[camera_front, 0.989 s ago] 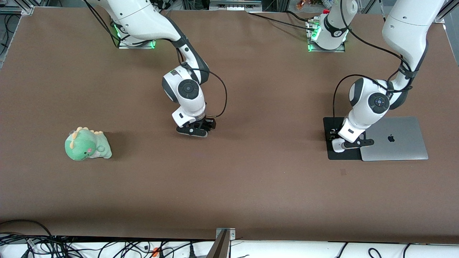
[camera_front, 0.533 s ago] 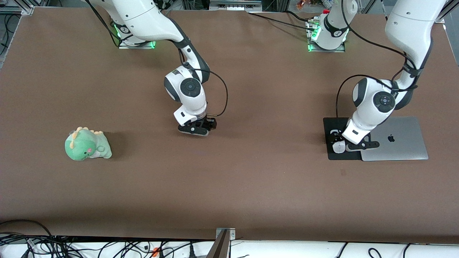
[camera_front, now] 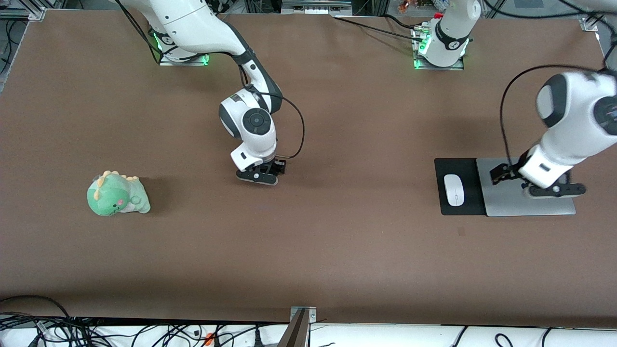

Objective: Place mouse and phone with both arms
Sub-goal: 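Carry the phone beside the plush toy while the left gripper returns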

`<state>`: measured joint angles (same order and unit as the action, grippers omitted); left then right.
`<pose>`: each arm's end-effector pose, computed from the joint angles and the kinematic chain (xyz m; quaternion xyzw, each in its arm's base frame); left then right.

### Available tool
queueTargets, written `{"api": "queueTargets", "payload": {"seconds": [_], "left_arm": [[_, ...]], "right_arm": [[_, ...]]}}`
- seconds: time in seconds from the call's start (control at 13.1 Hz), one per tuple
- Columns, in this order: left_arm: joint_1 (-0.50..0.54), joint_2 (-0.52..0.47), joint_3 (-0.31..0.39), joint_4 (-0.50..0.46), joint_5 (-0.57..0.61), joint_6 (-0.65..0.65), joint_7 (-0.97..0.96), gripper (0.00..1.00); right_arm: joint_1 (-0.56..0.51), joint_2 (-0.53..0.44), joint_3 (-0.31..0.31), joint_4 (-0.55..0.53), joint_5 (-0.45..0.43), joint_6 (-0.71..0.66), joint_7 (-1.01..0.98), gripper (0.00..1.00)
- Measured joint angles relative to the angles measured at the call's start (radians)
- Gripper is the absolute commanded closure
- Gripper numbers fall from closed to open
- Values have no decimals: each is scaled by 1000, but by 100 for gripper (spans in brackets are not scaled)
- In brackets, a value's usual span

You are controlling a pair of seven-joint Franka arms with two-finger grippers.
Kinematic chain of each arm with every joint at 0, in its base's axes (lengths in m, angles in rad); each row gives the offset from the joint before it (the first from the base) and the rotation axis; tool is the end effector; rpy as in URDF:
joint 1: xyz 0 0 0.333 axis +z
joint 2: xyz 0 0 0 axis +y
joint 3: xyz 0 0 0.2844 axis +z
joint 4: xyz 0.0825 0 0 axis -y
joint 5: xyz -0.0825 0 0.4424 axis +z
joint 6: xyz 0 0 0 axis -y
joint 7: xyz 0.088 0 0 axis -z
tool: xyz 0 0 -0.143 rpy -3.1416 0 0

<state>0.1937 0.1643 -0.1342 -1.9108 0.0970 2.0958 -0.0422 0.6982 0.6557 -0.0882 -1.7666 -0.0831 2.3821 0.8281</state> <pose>0.6446 0.0470 0.3185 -0.9991 -0.0280 -0.0110 0.0314 0.5557 0.3836 0.0851 0.9959 -0.0696 0.0216 0.0542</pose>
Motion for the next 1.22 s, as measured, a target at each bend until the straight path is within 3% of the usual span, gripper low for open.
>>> {"api": "queueTargets", "payload": {"seconds": [0.3,0.53,0.91,1.22], "left_arm": [[7,-104,-5,145,-28,-293,18,0],[7,-151,-8,210,-39,-397,18,0],[6,-169,3,213,-50,-412,18,0],[-163,-169,162,213,-55,-445,18,0]], "right_arm": [[-141,-58,-9,17,0,-63,-229,100],[-258,-96,-10,-30,8,-56,-383,100],[-394,-138,-10,-260,34,239,-590,100],[-451,-140,-10,-376,34,407,-678,100]]}}
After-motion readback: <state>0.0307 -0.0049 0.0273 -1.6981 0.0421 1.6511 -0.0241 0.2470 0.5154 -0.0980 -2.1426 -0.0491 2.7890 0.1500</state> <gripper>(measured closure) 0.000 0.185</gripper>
